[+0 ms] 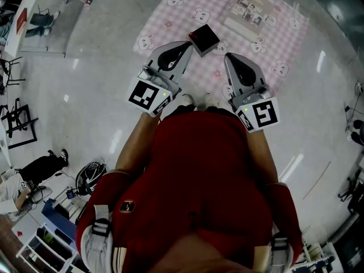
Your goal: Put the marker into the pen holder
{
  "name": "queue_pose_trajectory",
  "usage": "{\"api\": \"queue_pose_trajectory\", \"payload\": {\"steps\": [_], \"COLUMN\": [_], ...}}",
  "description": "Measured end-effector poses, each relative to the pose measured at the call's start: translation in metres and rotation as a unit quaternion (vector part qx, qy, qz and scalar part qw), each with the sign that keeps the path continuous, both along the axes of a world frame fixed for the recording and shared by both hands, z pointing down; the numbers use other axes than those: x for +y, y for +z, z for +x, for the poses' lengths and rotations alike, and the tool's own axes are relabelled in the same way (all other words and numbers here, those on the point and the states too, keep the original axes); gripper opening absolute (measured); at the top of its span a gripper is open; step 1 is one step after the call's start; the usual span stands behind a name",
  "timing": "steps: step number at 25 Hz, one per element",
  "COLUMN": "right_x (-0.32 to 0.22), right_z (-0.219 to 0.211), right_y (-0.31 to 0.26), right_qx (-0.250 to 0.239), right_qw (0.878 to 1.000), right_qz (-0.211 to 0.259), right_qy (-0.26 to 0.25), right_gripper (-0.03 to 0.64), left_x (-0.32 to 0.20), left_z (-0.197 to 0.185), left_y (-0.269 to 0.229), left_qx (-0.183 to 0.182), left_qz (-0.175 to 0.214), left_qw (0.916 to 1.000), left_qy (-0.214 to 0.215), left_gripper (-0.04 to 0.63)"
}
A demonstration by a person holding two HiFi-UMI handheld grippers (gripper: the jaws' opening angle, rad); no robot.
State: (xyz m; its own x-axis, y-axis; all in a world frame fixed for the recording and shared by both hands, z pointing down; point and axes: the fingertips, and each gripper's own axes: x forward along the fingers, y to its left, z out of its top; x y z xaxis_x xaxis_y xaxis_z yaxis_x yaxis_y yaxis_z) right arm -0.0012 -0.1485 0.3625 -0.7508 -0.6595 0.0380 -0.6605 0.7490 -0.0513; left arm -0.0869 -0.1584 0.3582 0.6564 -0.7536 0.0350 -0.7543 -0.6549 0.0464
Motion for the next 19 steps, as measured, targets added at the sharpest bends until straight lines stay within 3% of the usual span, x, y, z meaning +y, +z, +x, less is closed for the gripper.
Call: {"api": "queue_pose_trajectory", "payload": {"steps": [19], "right_x": [0.0033], "right_z": [-0.0074], "right_y": [0.0013], "right_qx": [0.006], "right_qw": [1.0], "right_qz": [0.0], "right_qy": [-0.003], "right_gripper": [-0.003], "left_x": [0.0015], "left_z": [-0.0063], "left_y": [0.0048], "left_qx": [-0.008], "left_qz": [-0.003], "left_qw": [1.0], "left_qy": [0.003], "left_gripper": [0.006]}}
